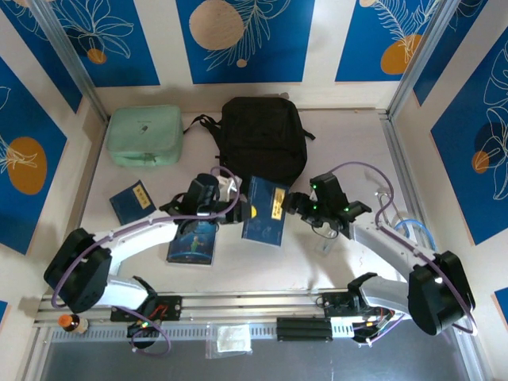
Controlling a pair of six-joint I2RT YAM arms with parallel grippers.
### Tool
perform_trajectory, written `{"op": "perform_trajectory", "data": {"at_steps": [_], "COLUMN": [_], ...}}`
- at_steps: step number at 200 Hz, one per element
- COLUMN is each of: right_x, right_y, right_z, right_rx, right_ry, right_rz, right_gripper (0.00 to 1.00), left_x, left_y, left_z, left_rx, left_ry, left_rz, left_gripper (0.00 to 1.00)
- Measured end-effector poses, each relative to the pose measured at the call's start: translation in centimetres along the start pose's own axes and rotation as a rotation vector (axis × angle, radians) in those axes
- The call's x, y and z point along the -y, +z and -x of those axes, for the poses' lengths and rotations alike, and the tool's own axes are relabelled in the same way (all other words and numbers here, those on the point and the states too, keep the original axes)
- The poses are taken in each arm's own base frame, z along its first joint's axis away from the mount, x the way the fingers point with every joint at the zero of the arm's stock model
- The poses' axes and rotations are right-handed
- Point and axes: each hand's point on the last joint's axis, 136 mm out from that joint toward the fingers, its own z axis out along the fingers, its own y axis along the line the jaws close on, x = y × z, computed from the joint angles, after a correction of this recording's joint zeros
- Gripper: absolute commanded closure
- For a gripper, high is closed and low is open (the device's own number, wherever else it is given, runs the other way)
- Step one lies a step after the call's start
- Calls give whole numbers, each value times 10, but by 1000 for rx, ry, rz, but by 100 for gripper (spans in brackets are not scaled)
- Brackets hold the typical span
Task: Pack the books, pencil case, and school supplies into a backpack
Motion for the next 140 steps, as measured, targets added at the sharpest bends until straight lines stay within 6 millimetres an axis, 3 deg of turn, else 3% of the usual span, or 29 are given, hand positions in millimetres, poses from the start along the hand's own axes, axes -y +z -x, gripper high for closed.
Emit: {"op": "perform_trajectory", "data": {"at_steps": [34, 74, 103, 140], "right_x": [-23, -62, -85, -113], "right_y": [-17, -30, -23, -6], "right_z": [42, 64, 66, 63], "right_rx": [94, 120, 84, 29], "right_ry": [39, 100, 171, 272], "right_rz": [93, 278, 380, 485], "right_gripper": [22, 15, 12, 13], "left_x": [25, 7, -15, -14], "left_y": [-18, -23, -11, -9], "left_z": [62, 132, 157, 175], "left_rx": [136, 302, 378, 449], "left_ry": [47, -67, -213, -357], "left_rz": [-29, -34, -55, -124], "left_gripper": [100, 100, 100, 100]}}
